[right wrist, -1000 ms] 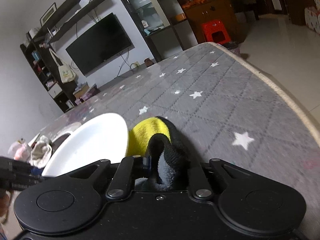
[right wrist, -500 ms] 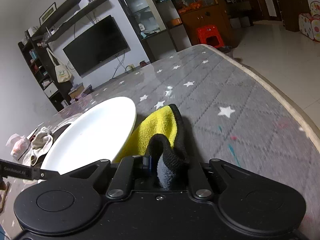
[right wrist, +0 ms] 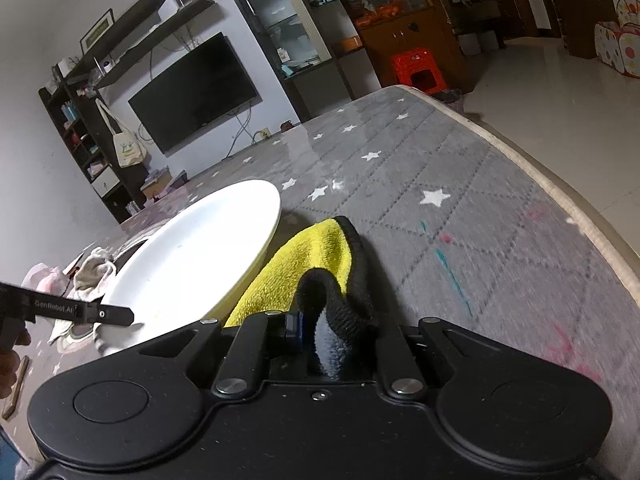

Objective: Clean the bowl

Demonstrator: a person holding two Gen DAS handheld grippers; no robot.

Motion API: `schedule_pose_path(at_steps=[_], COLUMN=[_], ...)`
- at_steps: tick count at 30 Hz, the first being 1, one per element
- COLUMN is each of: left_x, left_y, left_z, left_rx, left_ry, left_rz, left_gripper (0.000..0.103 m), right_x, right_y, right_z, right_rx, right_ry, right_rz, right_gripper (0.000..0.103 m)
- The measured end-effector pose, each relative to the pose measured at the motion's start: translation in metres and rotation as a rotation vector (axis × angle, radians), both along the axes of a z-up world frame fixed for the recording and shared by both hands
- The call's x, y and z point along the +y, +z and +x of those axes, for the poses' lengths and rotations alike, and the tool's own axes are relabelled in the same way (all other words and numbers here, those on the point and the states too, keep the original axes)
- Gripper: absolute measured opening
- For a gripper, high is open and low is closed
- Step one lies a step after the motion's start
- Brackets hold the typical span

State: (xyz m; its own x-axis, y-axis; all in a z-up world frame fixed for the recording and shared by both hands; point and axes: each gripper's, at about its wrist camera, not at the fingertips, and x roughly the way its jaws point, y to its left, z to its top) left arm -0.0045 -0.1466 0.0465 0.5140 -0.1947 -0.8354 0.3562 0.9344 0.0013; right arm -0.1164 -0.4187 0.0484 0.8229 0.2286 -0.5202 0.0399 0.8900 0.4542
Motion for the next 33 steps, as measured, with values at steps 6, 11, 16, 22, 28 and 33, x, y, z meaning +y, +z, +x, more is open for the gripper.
schedule_pose_path(at_steps=[6, 11, 16, 22, 28, 33], left_x=[-0.006, -0.011, -0.015, -0.011, -0.009, -0.005], left_y=[-0.001, -0.002, -0.004, -0.002, 0.008, 0.012], left_z=[0.01, 0.02, 0.024, 0.026, 0.014, 0.003], left_rx=[-0.016, -0.021, -0.027, -0.015, -0.024, 0.015], left_ry=[-0.056, -0.092, -0.107, -0.094, -0.03, 0.045], left_rz=[0.043, 0.067, 0.088, 0.064, 0.043, -0.028], left_gripper=[0.036, 0.037, 0.039, 0.038, 0.038, 0.039], right_x=[-0.005, -0.014, -0.02, -0.019, -0.017, -0.017], right_y=[-0.006, -0.008, -0.009, -0.004, 0.018, 0.026], right_z=[0.022, 0.043, 0.066, 0.078, 0.058, 0.034], right_rx=[-0.001, 0.005, 0.021, 0.012, -0.048, -0.056], right_ry=[-0.009, -0.012, -0.028, -0.024, -0.007, -0.006], right_rz=[0.063, 0.115, 0.141, 0.094, 0.003, -0.051], right_gripper=[0.014, 0.014, 0.014, 0.017, 0.036, 0.046])
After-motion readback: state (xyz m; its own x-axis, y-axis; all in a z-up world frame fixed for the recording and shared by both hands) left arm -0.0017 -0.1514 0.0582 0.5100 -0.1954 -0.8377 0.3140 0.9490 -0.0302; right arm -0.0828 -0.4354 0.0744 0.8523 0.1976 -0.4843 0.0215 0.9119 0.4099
